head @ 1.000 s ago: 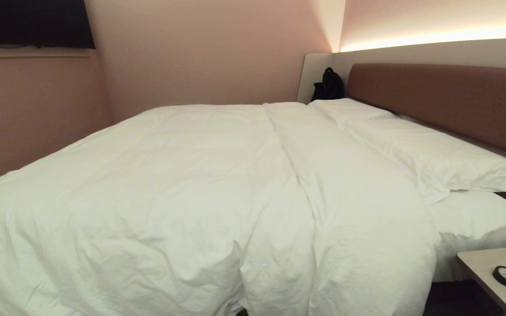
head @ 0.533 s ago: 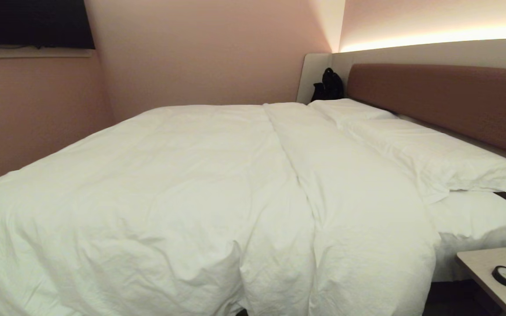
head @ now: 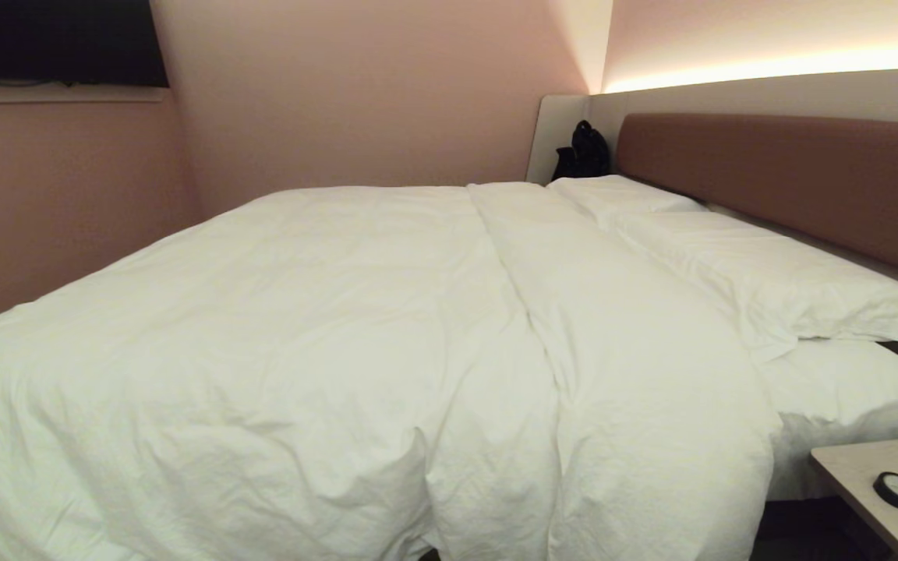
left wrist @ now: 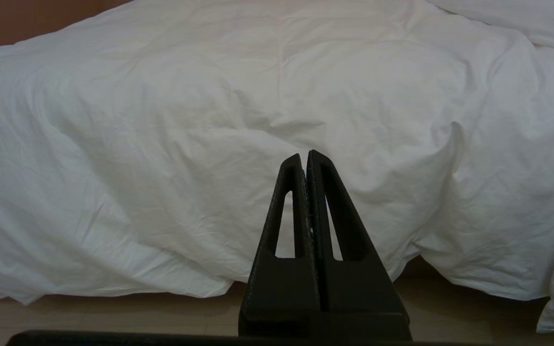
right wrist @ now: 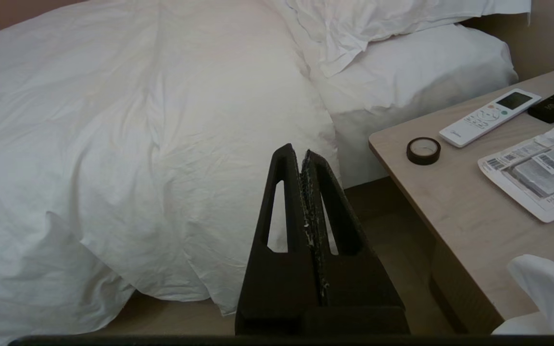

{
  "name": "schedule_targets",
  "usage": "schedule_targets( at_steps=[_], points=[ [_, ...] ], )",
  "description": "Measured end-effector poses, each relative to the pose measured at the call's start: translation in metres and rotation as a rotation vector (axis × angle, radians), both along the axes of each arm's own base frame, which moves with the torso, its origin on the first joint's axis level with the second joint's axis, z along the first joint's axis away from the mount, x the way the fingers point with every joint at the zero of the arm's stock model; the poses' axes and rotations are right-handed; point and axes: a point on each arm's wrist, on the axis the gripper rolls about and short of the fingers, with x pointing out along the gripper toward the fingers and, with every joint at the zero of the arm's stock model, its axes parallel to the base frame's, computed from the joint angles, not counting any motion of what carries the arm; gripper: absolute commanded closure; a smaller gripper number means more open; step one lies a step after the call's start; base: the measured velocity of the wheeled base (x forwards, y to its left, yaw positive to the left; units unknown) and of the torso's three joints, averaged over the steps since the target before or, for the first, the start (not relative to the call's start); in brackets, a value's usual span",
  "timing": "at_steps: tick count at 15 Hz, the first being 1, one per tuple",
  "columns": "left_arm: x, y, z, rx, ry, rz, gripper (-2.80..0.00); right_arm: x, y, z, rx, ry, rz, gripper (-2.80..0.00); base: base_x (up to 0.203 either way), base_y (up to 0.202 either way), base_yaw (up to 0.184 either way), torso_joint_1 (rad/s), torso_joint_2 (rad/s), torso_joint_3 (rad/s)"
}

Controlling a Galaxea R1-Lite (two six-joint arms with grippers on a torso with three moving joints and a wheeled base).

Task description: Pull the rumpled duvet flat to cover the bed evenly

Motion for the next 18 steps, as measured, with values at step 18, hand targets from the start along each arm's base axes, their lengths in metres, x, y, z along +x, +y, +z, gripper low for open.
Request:
schedule_targets(
  at_steps=[18],
  points=[
    [0.0, 0.0, 0.0, 0.0, 0.0, 0.001, 0.0, -0.042, 0.005, -0.049, -0.129, -0.221, 0.042, 0.0, 0.0, 0.0, 0.0, 0.0, 0.0, 0.0]
  ],
)
